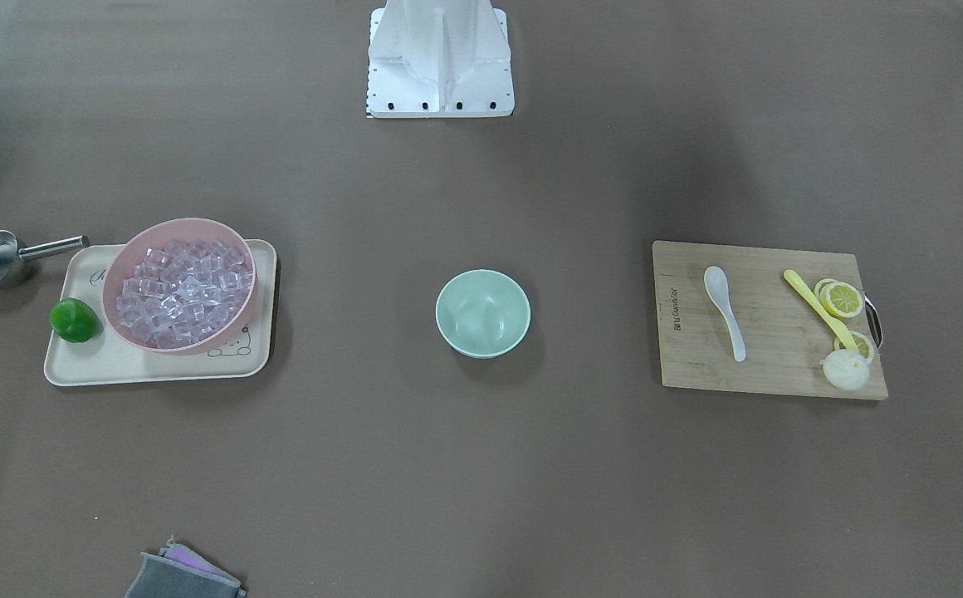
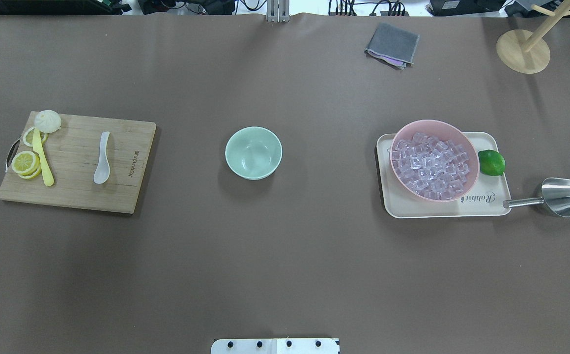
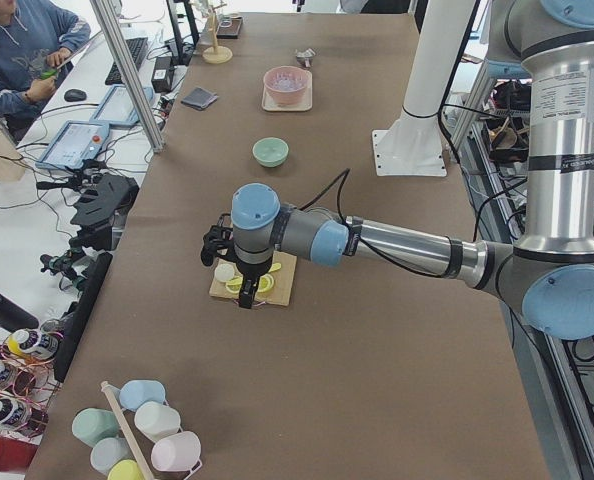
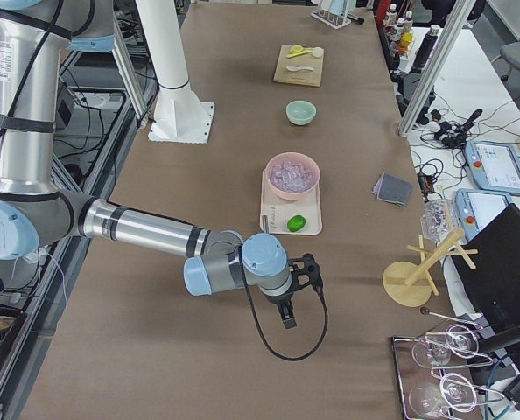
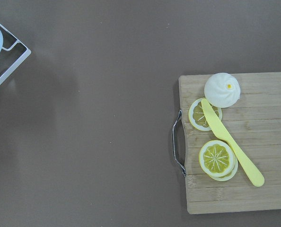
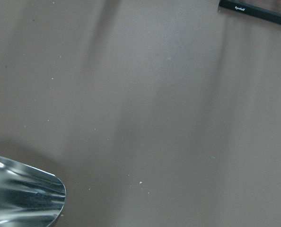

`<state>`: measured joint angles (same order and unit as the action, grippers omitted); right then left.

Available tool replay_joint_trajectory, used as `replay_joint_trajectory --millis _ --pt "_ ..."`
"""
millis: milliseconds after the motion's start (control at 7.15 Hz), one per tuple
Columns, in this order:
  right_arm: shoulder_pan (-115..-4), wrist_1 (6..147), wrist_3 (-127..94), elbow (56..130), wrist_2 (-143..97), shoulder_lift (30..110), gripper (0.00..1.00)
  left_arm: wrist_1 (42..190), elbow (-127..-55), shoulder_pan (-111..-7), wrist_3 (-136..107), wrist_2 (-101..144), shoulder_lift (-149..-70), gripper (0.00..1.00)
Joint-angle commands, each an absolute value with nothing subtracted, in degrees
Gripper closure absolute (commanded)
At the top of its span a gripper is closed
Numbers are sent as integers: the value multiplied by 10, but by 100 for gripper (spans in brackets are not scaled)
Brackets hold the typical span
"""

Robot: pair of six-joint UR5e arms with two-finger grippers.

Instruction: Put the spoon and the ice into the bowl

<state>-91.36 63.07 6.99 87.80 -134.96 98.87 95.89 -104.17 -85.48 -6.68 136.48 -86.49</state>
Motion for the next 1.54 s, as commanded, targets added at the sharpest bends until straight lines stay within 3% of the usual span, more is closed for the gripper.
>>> replay_joint_trajectory --millis 0,1398 --pt "-913 631 69 880 -1353 988 0 957 -1036 -853 -67 1361 -871 2" --pt "-912 626 74 882 -1395 995 0 982 -1038 -853 -70 1366 -867 2"
